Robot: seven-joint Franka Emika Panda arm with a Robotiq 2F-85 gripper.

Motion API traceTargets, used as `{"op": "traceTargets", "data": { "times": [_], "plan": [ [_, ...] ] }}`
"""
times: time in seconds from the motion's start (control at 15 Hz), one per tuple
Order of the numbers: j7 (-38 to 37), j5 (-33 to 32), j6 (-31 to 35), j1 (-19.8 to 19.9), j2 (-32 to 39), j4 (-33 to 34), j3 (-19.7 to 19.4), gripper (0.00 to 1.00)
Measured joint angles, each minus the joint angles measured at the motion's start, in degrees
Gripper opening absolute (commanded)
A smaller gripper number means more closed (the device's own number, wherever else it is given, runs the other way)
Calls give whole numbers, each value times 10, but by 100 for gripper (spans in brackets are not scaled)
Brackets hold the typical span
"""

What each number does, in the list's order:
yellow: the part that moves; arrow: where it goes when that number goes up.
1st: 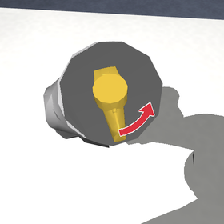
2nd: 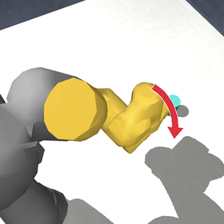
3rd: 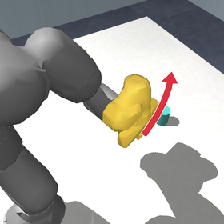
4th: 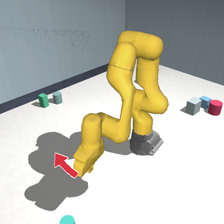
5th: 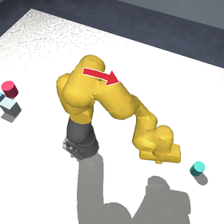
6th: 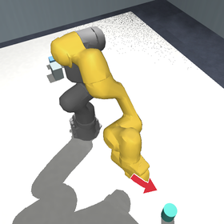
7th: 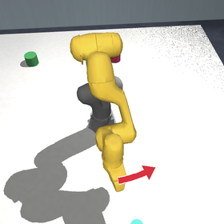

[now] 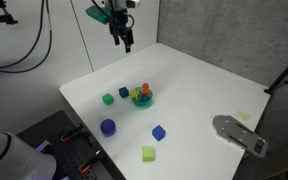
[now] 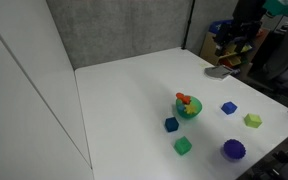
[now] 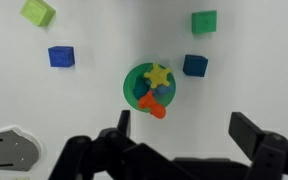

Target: Pick up the blue block on the right and put it in the green bowl.

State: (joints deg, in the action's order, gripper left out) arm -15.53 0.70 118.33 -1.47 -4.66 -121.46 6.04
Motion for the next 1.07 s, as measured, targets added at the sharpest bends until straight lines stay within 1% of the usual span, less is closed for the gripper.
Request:
{"op": "traceTargets", "data": {
  "times": [0.4, 0.73, 1.07],
  "plan": [
    [8, 9, 80, 10, 62, -9, -43, 100],
    [36, 8, 164, 25, 101, -45, -72, 100],
    [68, -8, 213, 41, 156, -63, -99, 100]
  ]
}}
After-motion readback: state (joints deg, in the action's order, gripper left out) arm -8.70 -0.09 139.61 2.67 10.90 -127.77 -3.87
